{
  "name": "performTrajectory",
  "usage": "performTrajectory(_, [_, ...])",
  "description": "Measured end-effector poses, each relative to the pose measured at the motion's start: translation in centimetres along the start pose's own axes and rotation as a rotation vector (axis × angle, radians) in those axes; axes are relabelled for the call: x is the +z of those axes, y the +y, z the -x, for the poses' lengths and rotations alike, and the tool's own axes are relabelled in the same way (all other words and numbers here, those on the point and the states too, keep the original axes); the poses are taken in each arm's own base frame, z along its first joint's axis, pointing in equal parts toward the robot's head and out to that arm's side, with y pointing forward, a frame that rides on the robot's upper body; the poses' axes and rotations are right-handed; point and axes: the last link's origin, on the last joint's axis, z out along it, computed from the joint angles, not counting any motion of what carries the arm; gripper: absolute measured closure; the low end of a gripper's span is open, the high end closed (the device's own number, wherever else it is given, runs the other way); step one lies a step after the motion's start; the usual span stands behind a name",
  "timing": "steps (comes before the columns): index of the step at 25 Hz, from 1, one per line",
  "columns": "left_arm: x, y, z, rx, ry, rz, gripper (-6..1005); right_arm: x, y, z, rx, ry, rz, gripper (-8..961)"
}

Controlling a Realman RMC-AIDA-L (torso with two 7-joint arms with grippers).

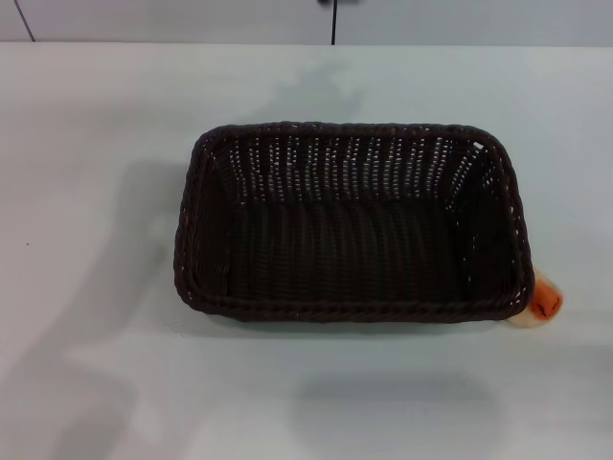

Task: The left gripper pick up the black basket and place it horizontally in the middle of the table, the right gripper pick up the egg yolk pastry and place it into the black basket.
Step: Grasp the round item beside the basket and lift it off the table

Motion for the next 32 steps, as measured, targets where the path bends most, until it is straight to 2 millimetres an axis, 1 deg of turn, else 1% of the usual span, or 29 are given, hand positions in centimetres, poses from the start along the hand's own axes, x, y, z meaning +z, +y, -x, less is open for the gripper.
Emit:
performTrajectory(1, [-0.4,-0.5,0.3,-0.021,0.031,-0.064,395,0.0,0.0,0.0,0.0,-0.002,0.0,213])
performTrajectory(2, [-1.1,-1.3,1.0,-0.054,0.067,-0.159,392,0.0,0.0,0.0,-0.002,-0.003,0.0,213])
performTrajectory(3, [-2.8,-2.6,2.5,-0.145,0.139,-0.326,388,0.0,0.0,0.0,-0.003,-0.002,0.003,213])
performTrajectory(4, [-2.8,-2.6,2.5,-0.145,0.139,-0.326,384,0.0,0.0,0.0,-0.003,-0.002,0.003,213])
performTrajectory(5, [-3.4,-3.0,2.9,-0.184,0.161,-0.37,381,0.0,0.0,0.0,-0.003,0.0,0.006,212])
performTrajectory(6, [-5.5,-3.8,4.8,-0.306,0.203,-0.49,377,-0.1,0.2,-0.1,0.0,0.01,0.022,212])
performTrajectory(7, [-5.5,-3.8,4.8,-0.306,0.203,-0.49,374,-0.1,0.2,-0.1,0.0,0.01,0.022,212])
performTrajectory(8, [-7.1,-4.1,6.5,-0.385,0.217,-0.568,370,-0.3,0.4,-0.2,0.003,0.024,0.042,212])
performTrajectory(9, [-7.1,-4.1,6.5,-0.385,0.217,-0.568,366,-0.3,0.4,-0.2,0.003,0.024,0.042,212])
performTrajectory(10, [-8.1,-4.1,7.4,-0.42,0.221,-0.616,363,-0.5,0.6,-0.3,0.0,0.034,0.056,213])
performTrajectory(12, [-9.1,-3.7,8.5,-0.438,0.214,-0.671,356,-0.9,1.0,-0.5,-0.014,0.059,0.087,213])
performTrajectory(13, [-10.1,-2.8,10.1,-0.448,0.19,-0.727,352,-1.2,1.5,-0.8,-0.028,0.086,0.12,213])
performTrajectory(14, [-10.1,-2.8,10.1,-0.448,0.19,-0.727,322,-1.2,1.5,-0.8,-0.028,0.086,0.12,213])
performTrajectory(15, [-10.5,-2.6,10.6,-0.457,0.185,-0.753,292,-1.4,1.7,-1.0,-0.029,0.103,0.133,212])
performTrajectory(17, [-10.9,-1.8,12.0,-0.509,0.177,-0.79,232,-1.6,2.2,-1.4,-0.021,0.134,0.151,212])
performTrajectory(19, [-10.9,-1.1,13.5,-0.573,0.169,-0.818,172,-1.6,2.5,-1.8,-0.012,0.16,0.164,212])
performTrajectory(20, [-10.8,-0.8,14.1,-0.594,0.168,-0.831,172,-1.6,2.6,-1.9,-0.009,0.165,0.17,212])
performTrajectory(21, [-10.8,-0.8,14.1,-0.594,0.168,-0.831,172,-1.6,2.7,-2.0,-0.007,0.168,0.175,212])
performTrajectory(22, [-10.6,0.1,15.1,-0.599,0.178,-0.864,172,-1.5,2.8,-2.0,-0.004,0.167,0.18,212])
performTrajectory(23, [-10.6,0.1,15.1,-0.599,0.178,-0.864,172,-1.4,2.9,-2.0,-0.001,0.166,0.188,212])
performTrajectory(24, [-10.6,0.6,15.4,-0.587,0.183,-0.878,172,-1.4,2.9,-2.0,-0.001,0.166,0.188,212])
performTrajectory(25, [-10.5,1.7,16.0,-0.54,0.219,-0.91,172,-1.3,3.0,-2.0,0.0,0.166,0.19,212])
performTrajectory(27, [-10.4,2.9,16.7,-0.495,0.263,-0.914,172,-1.3,3.0,-2.1,0.001,0.171,0.195,212])
performTrajectory(28, [-10.6,4.1,17.5,-0.478,0.33,-0.907,172,-1.4,3.1,-2.2,0.003,0.177,0.202,213])
performTrajectory(29, [-10.6,4.1,17.5,-0.478,0.33,-0.907,172,-1.4,3.1,-2.2,0.003,0.177,0.202,213])
performTrajectory(32, [-11.2,5.6,19.7,-0.515,0.413,-0.889,172,-1.4,3.2,-2.4,0.003,0.189,0.208,213])
